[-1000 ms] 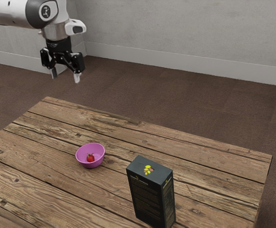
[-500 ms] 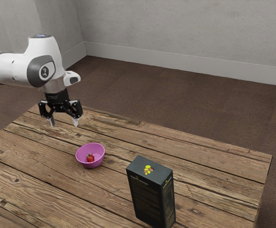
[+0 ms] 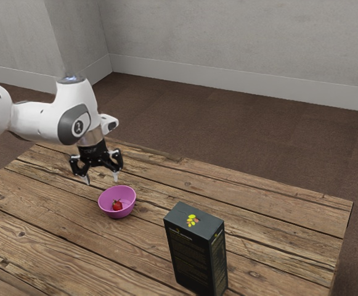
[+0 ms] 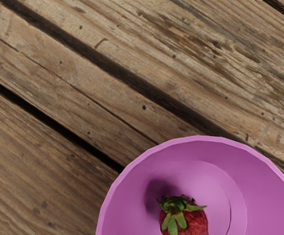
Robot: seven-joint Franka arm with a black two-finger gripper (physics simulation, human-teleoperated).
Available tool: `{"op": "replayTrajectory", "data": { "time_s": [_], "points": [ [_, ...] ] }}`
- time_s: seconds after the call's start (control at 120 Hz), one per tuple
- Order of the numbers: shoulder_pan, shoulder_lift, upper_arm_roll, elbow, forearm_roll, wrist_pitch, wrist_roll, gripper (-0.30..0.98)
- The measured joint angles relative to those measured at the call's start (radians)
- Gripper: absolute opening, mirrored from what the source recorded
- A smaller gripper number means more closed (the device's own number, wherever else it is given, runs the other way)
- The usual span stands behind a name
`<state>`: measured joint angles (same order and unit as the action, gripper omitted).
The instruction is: Take strawberry from the bowl
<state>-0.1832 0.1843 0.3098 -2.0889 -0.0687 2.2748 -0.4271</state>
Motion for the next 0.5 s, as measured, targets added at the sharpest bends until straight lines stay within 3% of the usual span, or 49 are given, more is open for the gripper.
{"op": "replayTrajectory", "data": {
  "time_s": [0.5],
  "points": [
    [-0.037,0.049,0.0,-0.035,-0.018,0.114,-0.189,0.44]
  ]
}}
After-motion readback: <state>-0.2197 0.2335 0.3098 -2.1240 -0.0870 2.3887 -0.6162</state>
